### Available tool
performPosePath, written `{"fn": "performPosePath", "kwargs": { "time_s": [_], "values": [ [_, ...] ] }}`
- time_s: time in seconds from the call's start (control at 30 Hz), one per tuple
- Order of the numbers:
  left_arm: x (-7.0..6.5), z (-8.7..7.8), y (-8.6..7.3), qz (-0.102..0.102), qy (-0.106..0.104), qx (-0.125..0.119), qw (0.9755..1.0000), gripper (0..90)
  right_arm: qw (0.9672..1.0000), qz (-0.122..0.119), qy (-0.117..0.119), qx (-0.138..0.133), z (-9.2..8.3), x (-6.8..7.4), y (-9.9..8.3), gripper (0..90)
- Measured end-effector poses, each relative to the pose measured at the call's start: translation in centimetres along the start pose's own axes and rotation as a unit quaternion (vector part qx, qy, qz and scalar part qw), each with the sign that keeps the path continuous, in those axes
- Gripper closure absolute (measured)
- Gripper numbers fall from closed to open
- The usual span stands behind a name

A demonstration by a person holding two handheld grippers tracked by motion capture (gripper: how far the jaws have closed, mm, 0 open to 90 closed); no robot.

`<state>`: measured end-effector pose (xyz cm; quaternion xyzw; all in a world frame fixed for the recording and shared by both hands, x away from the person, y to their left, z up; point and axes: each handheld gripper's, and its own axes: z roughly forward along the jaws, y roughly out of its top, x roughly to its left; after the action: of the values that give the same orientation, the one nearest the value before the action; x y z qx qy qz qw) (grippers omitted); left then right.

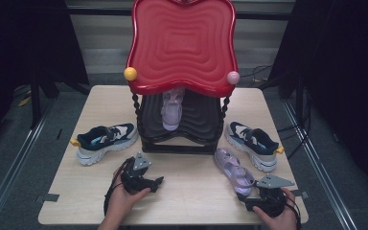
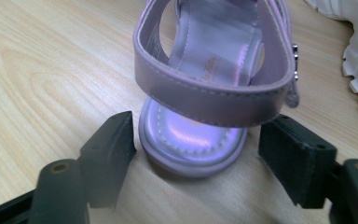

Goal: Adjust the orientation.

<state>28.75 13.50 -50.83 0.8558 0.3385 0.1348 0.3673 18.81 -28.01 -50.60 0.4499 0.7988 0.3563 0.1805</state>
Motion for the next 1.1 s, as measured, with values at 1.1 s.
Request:
{"fn": "performPosePath", "kwargs": {
  "time_s": [1.1],
  "values": [
    [0.0, 0.1, 0.1, -0.001, 0.002, 0.0, 1.0, 13.9, 0.9999, 0.008, -0.015, 0.0, 1.1, -1.5, 0.7, 23.1]
  ]
}}
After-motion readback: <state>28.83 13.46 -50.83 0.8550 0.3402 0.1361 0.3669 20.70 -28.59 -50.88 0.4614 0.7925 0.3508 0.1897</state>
